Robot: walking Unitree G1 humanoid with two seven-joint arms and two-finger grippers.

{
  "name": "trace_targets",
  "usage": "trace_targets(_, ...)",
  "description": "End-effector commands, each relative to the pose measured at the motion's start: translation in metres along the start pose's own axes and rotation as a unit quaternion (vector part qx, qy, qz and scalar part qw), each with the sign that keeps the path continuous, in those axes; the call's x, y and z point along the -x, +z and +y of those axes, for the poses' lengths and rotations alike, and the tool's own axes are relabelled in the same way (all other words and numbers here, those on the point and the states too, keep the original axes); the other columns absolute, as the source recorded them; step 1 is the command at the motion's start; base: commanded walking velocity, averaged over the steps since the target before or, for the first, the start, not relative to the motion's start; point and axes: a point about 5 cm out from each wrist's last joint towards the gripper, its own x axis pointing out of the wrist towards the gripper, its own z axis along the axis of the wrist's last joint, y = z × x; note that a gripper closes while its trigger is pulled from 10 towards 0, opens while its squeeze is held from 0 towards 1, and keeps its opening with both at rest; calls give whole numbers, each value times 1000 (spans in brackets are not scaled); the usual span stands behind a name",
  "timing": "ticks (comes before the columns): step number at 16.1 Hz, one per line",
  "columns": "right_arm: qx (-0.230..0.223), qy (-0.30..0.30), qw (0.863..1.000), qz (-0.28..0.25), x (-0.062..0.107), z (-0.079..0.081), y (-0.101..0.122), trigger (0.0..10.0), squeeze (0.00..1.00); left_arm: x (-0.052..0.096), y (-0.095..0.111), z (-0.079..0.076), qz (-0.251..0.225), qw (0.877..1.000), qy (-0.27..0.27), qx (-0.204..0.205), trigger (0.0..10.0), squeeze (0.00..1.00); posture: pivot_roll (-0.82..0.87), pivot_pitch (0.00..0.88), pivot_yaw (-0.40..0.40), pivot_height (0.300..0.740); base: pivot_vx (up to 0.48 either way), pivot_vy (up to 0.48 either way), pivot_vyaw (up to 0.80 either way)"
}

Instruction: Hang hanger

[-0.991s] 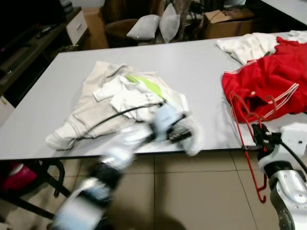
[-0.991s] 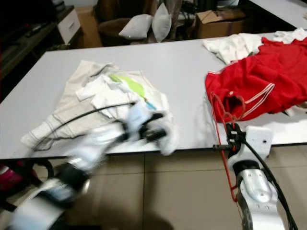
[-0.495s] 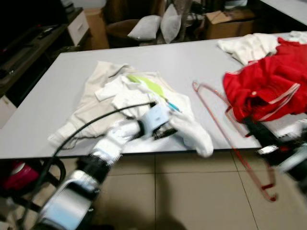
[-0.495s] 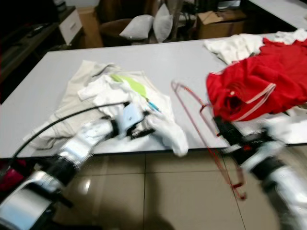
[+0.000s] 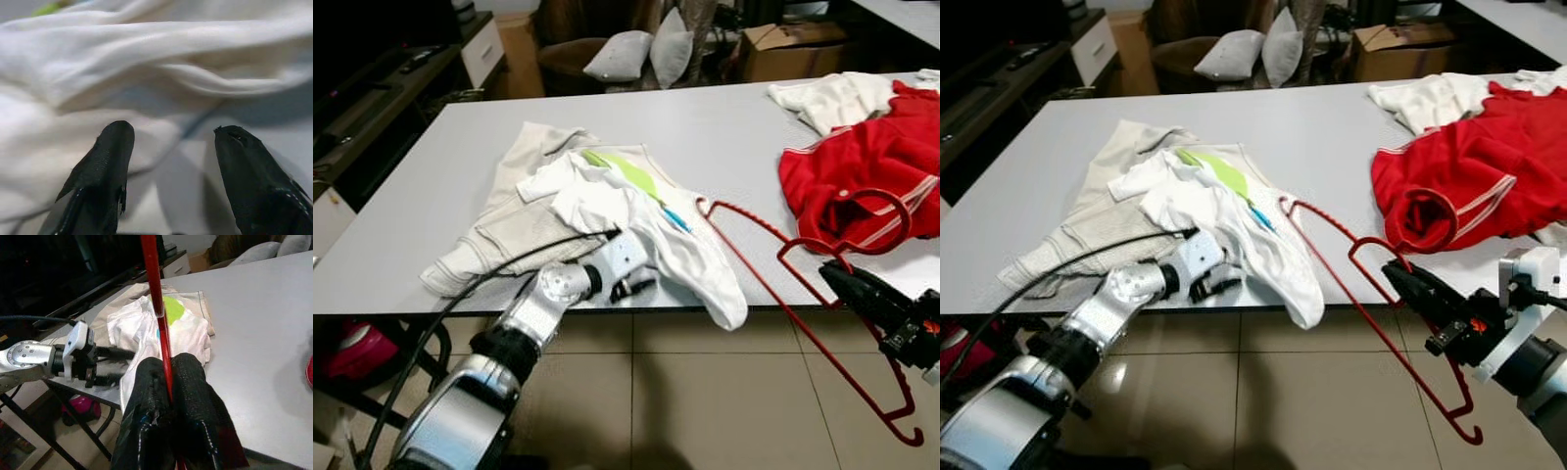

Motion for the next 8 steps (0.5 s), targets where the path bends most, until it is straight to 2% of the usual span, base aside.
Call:
trace_targets(1,3,5,1000,-7,1,4,5,10000,0,-1,2,4,-15,999,22,19,10000,0,-224,0,124,740,0,0,0)
trace_targets(2,1,7,1000,-6,2,6,3,10000,0,-4,5,2,-27,999,29,30,10000,0,-225,0,125,740,0,0,0)
trace_targets(4,-1,9,1000,1,3,8,2,10000,0,-8,4,3,-21,998,59,31,10000,0,-236,0,127,740,0,0,0)
trace_targets(6,-2,9,1000,2,3,9,2,10000,0,-10,3,1,-20,997,62,35,10000,0,-241,0,127,740,0,0,0)
trace_targets(7,-2,10,1000,3,3,9,2,10000,0,-11,4,-1,-27,997,55,49,5647,0,-243,0,127,740,0,0,0)
trace_targets(8,-1,10,1000,4,3,9,2,10000,0,-12,4,-2,-33,997,50,56,0,0,-243,0,126,740,0,0,0)
